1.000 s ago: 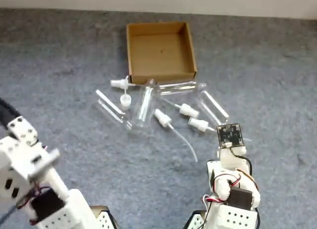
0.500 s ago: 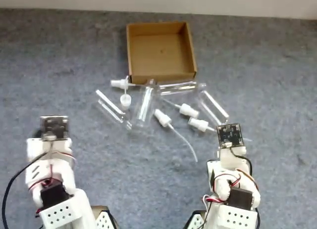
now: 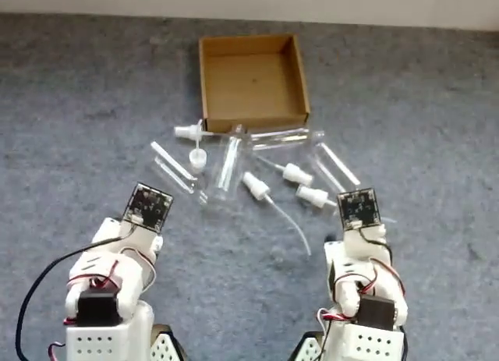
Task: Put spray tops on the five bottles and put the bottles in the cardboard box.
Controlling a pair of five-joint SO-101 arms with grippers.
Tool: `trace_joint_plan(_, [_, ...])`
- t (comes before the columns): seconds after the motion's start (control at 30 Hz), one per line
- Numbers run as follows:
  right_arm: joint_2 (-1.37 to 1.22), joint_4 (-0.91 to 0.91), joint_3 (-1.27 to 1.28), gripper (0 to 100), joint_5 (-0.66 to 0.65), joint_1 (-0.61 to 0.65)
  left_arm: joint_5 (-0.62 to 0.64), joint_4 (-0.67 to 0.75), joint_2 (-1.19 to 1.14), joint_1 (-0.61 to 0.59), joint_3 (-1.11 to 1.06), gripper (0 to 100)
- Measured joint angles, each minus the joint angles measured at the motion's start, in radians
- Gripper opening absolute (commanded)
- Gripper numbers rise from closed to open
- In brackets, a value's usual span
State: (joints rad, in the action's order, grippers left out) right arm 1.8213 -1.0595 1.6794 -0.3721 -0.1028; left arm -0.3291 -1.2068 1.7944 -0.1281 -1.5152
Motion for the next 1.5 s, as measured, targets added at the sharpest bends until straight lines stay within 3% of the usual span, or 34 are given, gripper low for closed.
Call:
trace_joint_plan(0.23, [0.0, 0.038, -0.011, 7.2, 0.0, 0.0, 0.0, 0.005, -0.038, 0.02, 0.084, 8])
trace_joint_plan(0.47, [-0.083, -0.017, -0.256, 8.8, 0.0, 0.009, 0.0, 0.064, -0.411, 0.147, 0.18, 7])
trace_joint_plan(0.63, [-0.434, -0.026, -0.48, 8.8, 0.0, 0.011, 0.055, 0.146, -0.638, 0.163, 0.19, 8])
trace_joint_plan(0.83, [-0.98, -0.031, -0.804, 9.3, 0.0, 0.011, 0.072, 0.242, -0.671, 0.103, 0.126, 8])
trace_joint_plan(1.03, [-1.438, -0.236, -1.189, 20.6, -0.063, 0.123, 0.072, 0.287, -0.674, 0.089, 0.101, 8])
trace_joint_plan(1.27, [-1.807, -0.413, -1.629, 24.3, -0.066, 0.17, 0.072, 0.292, -0.674, 0.089, 0.101, 8])
trace_joint_plan(1.5, [-2.013, -0.47, -1.847, 24.2, -0.068, 0.166, 0.072, 0.292, -0.674, 0.089, 0.101, 8])
